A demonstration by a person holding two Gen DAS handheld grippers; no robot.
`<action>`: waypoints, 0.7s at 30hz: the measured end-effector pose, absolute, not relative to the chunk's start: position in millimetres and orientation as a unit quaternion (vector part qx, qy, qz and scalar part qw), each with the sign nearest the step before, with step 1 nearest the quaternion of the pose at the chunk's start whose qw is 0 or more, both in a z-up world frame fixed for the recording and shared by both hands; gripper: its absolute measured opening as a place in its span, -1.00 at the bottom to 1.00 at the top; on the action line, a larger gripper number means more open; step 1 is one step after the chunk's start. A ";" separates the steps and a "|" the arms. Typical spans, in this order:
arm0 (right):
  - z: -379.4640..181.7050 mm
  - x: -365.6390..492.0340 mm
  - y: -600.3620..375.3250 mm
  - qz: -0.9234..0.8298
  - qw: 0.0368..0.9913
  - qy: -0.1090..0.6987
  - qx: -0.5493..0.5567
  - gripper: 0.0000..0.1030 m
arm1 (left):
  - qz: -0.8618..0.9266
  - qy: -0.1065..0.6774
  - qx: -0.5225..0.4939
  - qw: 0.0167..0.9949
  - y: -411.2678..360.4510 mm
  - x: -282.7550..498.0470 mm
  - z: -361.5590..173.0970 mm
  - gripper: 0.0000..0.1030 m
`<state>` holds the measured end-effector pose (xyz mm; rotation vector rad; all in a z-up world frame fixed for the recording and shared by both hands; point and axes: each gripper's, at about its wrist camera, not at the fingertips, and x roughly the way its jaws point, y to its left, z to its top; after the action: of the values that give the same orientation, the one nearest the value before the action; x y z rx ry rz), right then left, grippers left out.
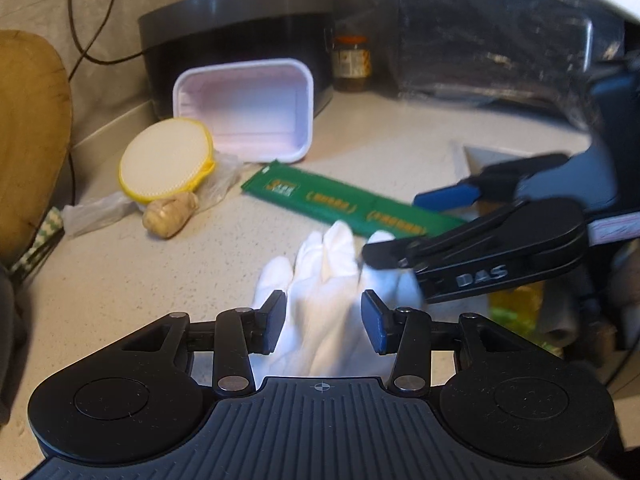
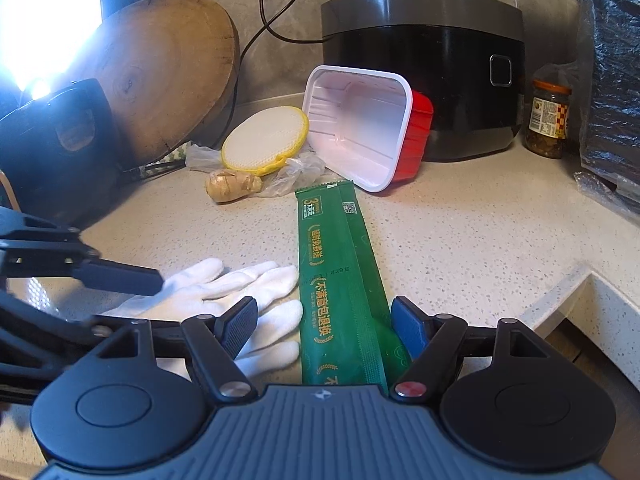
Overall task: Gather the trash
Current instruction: 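Grasp the white glove with the left tool while the right tool grasps the green wrapper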
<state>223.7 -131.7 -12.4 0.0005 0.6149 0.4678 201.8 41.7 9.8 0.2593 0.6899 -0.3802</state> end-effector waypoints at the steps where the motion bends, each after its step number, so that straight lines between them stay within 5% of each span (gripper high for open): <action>1: -12.3 223.0 -132.9 0.229 0.926 0.300 0.001 0.45 | -0.182 0.340 0.131 0.913 40.4 203.1 6.2 -0.06; 12: -13.3 223.3 -135.0 0.246 0.918 0.309 0.016 0.87 | -0.199 0.340 0.104 0.913 53.3 195.9 4.4 -0.09; 14: -12.8 223.9 -135.0 0.254 0.914 0.316 0.022 1.00 | -0.204 0.336 0.114 0.912 53.3 187.7 4.4 -0.19; 21: -3.2 231.8 -135.6 0.268 0.890 0.367 0.039 1.00 | -0.199 0.331 0.130 0.913 61.5 159.7 5.2 -0.64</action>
<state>231.8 -135.6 -3.2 0.0804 0.7625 0.5574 159.7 61.5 5.2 0.2684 0.6821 -0.4100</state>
